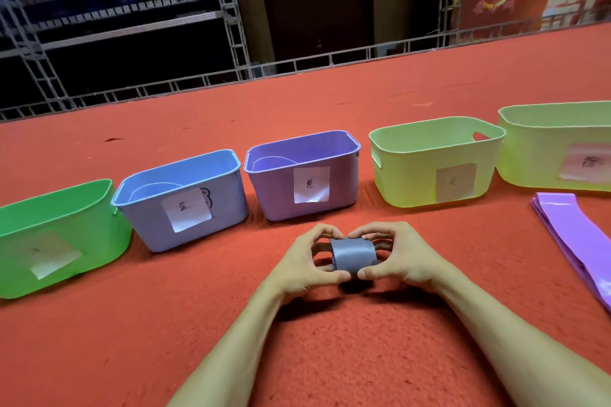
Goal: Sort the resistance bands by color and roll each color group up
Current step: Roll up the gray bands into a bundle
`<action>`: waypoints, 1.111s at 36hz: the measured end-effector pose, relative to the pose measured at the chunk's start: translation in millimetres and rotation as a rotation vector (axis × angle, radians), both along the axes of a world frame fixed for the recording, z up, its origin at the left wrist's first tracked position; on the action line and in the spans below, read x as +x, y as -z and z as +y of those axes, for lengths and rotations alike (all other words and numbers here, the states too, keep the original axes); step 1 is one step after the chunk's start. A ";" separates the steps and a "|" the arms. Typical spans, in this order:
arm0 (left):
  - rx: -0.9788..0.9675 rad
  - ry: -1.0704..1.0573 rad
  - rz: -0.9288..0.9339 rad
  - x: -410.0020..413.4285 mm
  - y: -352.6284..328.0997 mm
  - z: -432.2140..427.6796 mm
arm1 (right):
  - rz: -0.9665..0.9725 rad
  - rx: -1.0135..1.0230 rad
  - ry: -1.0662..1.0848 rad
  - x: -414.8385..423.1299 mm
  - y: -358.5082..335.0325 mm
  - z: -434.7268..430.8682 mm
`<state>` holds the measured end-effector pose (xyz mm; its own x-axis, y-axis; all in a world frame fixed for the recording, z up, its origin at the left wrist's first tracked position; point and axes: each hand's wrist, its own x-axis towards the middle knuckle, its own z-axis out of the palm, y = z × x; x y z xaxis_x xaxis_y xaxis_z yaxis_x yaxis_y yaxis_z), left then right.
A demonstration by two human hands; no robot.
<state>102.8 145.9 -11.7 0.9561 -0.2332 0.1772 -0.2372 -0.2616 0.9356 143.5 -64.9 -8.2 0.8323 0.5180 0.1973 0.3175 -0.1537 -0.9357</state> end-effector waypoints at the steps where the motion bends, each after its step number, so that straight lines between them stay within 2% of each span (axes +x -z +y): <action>1: 0.013 0.014 0.001 -0.5 -3.5 -1.6 | 0.002 0.002 0.008 -1.8 -1.3 -2.8; 9: 0.089 0.060 -0.080 -10.5 -48.6 -33.7 | -0.063 0.038 0.089 -27.7 -41.6 -38.5; 23: 0.018 -0.003 -0.238 -29.1 -124.5 -100.0 | -0.180 0.057 0.134 -55.0 -128.6 -102.4; 33: 0.051 0.000 -0.216 24.4 -148.8 -128.2 | -0.276 -0.150 0.170 0.7 -154.1 -123.5; 40: 0.089 0.025 -0.213 90.3 -155.9 -144.7 | -0.263 -0.128 0.205 61.9 -156.2 -138.5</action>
<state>193.0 1.2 144.1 0.8929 -0.2803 0.3524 -0.4347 -0.3328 0.8368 205.4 -203.4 148.1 0.8508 0.3802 0.3627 0.4952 -0.3495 -0.7953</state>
